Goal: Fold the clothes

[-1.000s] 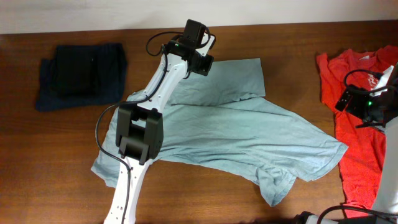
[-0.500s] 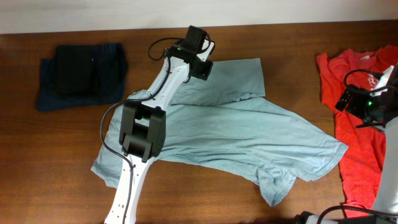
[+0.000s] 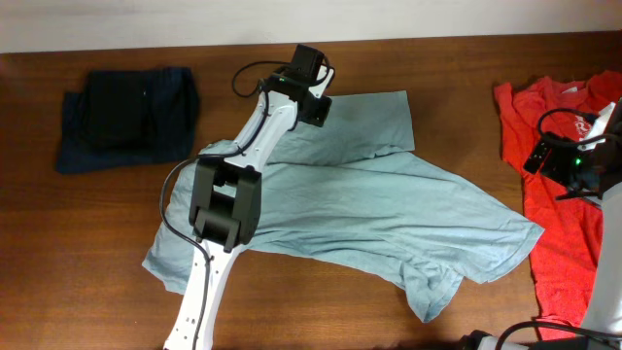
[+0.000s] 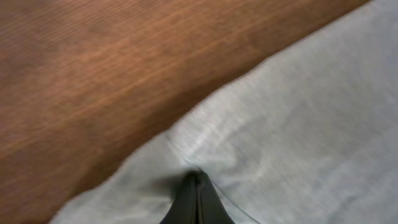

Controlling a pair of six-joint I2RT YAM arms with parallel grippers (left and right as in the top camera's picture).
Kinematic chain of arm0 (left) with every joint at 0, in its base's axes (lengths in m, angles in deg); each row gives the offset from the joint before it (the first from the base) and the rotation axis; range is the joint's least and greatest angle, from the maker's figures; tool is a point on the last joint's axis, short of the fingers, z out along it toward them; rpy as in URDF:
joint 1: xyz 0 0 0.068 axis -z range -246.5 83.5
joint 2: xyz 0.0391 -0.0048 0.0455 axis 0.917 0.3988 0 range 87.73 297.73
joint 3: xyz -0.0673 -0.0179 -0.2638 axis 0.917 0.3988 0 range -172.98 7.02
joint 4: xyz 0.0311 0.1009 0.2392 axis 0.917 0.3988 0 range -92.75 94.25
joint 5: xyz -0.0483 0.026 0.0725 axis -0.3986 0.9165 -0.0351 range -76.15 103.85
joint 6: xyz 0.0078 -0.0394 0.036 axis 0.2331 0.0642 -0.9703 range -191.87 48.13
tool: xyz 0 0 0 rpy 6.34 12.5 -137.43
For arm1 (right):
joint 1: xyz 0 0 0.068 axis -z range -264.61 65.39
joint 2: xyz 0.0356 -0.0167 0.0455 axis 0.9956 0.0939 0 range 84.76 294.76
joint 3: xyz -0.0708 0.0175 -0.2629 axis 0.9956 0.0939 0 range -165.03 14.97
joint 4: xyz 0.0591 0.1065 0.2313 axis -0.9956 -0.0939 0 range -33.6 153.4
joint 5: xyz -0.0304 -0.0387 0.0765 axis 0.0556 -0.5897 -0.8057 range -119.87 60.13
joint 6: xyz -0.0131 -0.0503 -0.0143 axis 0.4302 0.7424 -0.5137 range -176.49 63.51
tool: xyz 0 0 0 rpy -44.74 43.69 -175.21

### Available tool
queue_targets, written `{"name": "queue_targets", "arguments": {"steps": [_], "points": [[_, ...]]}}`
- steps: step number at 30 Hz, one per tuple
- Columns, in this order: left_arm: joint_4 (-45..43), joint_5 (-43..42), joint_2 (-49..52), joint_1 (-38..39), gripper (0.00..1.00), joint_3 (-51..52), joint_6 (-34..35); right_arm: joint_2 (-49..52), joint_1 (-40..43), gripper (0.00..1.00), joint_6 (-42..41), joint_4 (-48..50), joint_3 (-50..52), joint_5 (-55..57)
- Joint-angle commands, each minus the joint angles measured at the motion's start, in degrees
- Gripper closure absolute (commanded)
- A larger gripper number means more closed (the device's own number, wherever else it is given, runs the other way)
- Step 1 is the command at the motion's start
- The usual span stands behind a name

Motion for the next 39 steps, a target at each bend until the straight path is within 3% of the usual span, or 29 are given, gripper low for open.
{"name": "queue_targets", "arguments": {"steps": [1,29,33,39], "points": [[-0.94,6.36,2.32,-0.20,1.00,-0.15,-2.91,-0.28,0.15,0.01,-0.46,-0.02,-0.59,0.52],[-15.65,10.64,3.41,-15.56,1.00,-0.81,-6.67,-0.28,0.15,0.01,-0.46,-0.02,-0.59,0.52],[-13.57,10.62,2.99,-15.13,0.97,-7.17,-5.11,-0.28,0.15,0.01,-0.46,-0.02,-0.59,0.52],[-2.75,4.90,-0.70,-14.16,0.87,-24.11,3.54,-0.28,0.15,0.01,-0.46,-0.02,-0.59,0.52]]}}
